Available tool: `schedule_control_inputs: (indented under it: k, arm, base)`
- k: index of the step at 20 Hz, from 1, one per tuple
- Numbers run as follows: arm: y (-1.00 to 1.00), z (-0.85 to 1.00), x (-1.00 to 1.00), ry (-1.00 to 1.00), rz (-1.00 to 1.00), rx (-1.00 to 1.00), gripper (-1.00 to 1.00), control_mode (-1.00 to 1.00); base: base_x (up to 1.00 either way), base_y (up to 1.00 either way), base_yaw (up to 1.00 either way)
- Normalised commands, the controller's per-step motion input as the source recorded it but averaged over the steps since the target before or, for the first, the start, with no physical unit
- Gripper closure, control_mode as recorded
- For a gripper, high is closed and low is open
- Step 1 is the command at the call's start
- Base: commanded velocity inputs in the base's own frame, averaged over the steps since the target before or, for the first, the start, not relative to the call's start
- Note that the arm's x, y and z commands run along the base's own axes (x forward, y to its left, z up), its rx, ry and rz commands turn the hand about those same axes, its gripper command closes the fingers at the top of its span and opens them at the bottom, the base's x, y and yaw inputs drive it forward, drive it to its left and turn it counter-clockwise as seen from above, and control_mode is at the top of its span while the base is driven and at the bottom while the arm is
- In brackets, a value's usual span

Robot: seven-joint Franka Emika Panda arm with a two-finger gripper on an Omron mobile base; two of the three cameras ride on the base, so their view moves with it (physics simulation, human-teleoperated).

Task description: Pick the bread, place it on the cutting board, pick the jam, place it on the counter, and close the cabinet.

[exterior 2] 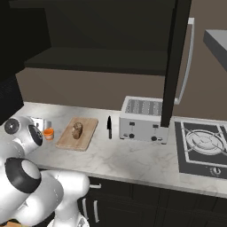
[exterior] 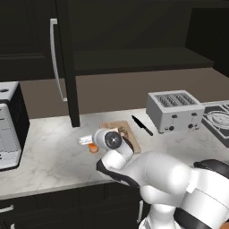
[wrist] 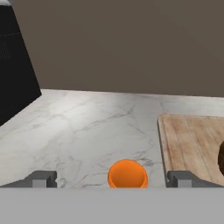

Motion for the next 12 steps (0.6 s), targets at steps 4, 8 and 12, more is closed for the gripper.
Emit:
schedule_control_inputs:
  k: [4,8,12]
  arm:
    - [0.04,0.19,-0.11,-0.01,0.00,0.00,-1.00,-1.00]
    - [0.05,0.19,-0.12,0.00,0.01,0.00,-1.00,-1.00]
    - [0.04,0.20,-0.17,0.00,0.01,0.00,-1.00,-1.00]
  base:
    - [0.00,0.00,0.00]
    - [0.00,0.00,0.00]
    - [0.00,0.00,0.00]
